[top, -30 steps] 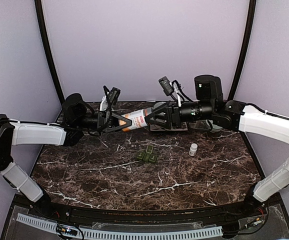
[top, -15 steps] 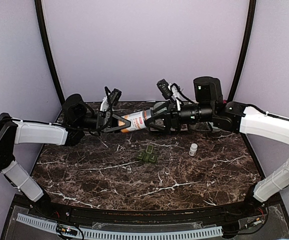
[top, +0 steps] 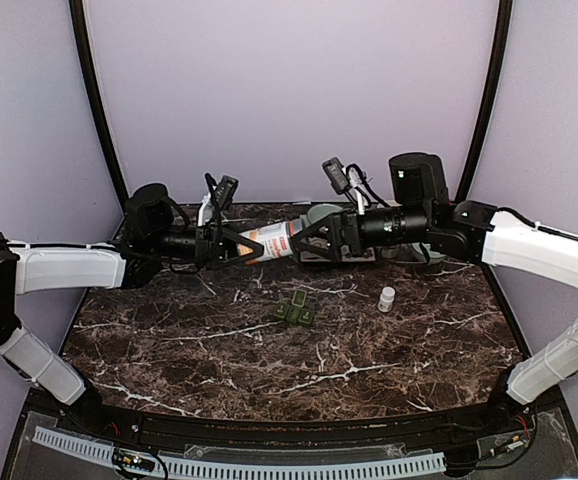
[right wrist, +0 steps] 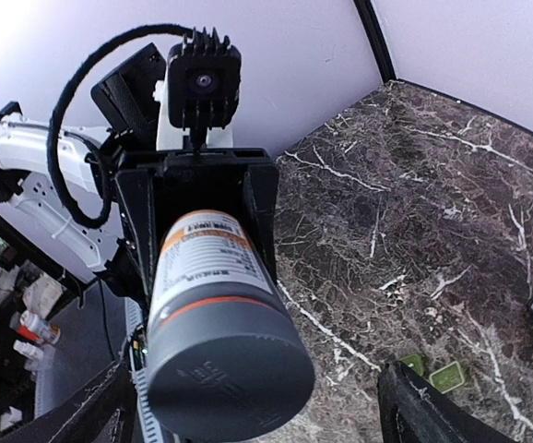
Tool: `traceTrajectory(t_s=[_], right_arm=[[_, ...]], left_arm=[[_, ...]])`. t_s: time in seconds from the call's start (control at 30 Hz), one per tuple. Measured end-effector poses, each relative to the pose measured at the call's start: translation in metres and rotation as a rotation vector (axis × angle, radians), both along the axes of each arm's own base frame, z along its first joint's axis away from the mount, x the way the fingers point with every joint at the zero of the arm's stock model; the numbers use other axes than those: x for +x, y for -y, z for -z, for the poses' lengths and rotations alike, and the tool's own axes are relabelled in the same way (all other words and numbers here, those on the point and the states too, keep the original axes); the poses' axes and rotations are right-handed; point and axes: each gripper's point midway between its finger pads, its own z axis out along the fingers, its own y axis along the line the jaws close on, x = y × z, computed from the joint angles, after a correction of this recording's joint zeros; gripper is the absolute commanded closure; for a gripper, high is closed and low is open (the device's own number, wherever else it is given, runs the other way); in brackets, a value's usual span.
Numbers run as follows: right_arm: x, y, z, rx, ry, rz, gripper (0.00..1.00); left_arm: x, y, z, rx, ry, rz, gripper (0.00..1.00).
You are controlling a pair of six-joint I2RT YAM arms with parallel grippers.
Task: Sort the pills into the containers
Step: Unscrew the lid of the pill bottle.
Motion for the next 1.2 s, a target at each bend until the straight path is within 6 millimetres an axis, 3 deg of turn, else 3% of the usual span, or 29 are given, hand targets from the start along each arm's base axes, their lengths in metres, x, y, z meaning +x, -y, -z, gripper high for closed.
traceTrajectory(t_s=[0.33, 0.53, 0.73, 1.2], right_arm=[[0.012, 0.007, -0.017, 0.115, -0.257, 0.101, 0.09], [0.02, 0.005, -0.013, 0.134, -0.37, 0.14, 0.1], [0.022, -0.001, -0.004, 0.134, -0.447, 0.139, 0.12], [0.022, -0.007, 0.0, 0.135, -0.503, 0.122, 0.35]], left_arm=[[0.012, -0.001, 0.007, 0.029, 0.089, -0.083, 0.93], [0.013, -0.003, 0.002, 0.025, 0.149, -0.109, 0.92], [0.013, -0.003, 0.009, 0.05, 0.165, -0.114, 0.92], [0.014, 0.0, 0.013, 0.077, 0.195, -0.123, 0.93]])
